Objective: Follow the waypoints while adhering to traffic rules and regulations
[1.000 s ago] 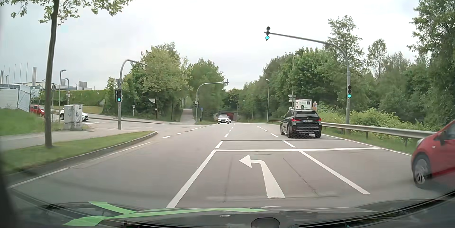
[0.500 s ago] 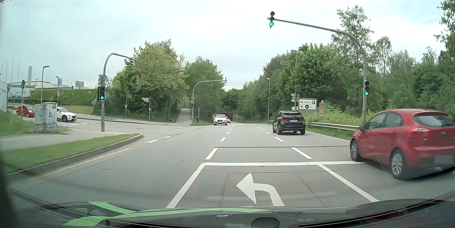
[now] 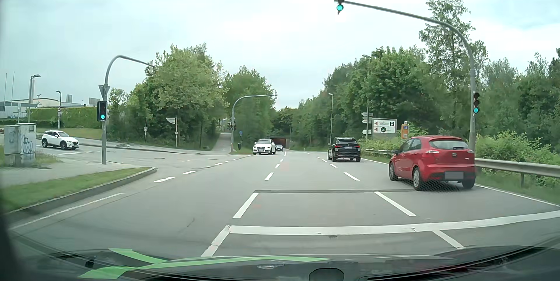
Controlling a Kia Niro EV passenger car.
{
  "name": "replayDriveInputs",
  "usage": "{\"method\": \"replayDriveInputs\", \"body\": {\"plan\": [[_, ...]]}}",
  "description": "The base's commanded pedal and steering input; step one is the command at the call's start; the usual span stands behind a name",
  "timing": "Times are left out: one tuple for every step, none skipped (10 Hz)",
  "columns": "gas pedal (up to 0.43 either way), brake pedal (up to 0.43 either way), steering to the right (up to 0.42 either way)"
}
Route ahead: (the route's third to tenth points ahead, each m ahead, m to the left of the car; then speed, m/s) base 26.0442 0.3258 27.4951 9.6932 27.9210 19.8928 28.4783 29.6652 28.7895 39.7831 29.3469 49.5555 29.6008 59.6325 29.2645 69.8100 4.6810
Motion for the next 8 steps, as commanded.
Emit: {"method": "replayDriveInputs", "body": {"plan": [[0.000,0.220,0.004],[0.000,0.220,0.004],[0.000,0.226,0.004],[0.000,0.226,0.004],[0.000,0.220,0.004],[0.000,0.220,0.004],[0.000,0.220,0.004],[0.000,0.220,0.004]]}}
